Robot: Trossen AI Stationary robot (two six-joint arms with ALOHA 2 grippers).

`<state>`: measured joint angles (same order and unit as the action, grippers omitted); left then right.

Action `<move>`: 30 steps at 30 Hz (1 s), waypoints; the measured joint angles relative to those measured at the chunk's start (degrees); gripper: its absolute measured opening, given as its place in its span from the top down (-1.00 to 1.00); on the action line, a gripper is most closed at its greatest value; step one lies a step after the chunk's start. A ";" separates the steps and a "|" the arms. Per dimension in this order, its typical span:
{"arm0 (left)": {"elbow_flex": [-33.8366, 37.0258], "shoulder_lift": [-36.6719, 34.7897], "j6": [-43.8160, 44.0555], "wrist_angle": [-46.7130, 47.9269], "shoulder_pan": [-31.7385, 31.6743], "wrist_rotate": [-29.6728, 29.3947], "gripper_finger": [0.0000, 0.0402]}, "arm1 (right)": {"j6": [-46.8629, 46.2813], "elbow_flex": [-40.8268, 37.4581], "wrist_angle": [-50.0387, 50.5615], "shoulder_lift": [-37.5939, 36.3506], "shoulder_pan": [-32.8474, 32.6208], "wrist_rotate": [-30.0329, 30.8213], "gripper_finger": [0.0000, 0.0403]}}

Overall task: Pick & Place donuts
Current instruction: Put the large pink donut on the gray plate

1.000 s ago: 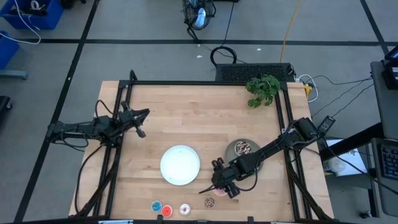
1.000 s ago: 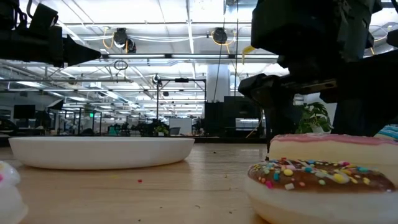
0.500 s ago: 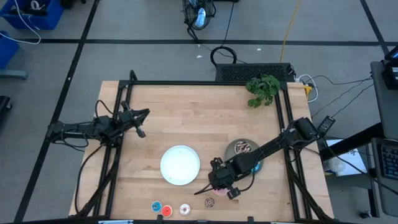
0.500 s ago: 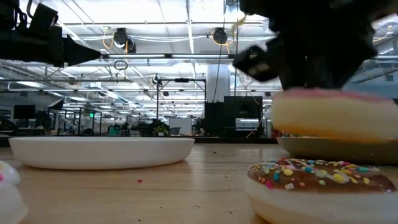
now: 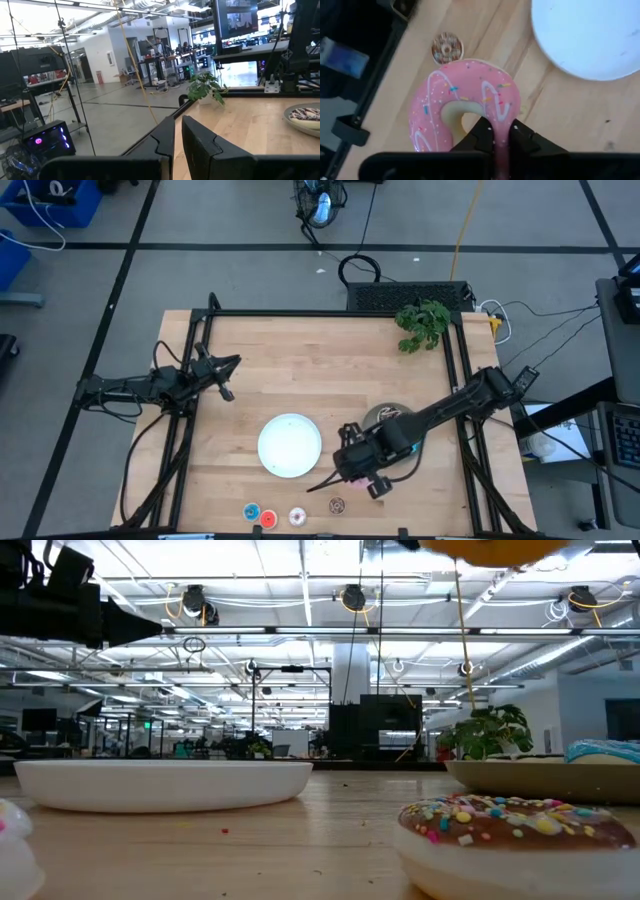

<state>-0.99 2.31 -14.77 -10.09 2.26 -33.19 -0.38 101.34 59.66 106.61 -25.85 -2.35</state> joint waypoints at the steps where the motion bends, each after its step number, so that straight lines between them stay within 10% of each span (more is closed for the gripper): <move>1: 0.00 0.00 -0.01 0.12 0.01 0.00 0.79 | -0.02 0.08 0.13 -0.67 0.02 0.86 0.91; 30: 0.00 0.00 -0.03 0.01 0.02 0.00 0.79 | -5.11 0.04 6.38 -5.64 4.09 2.60 0.93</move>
<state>-0.99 2.31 -14.81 -10.09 2.28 -33.19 -5.50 101.38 66.04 100.97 -21.76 0.25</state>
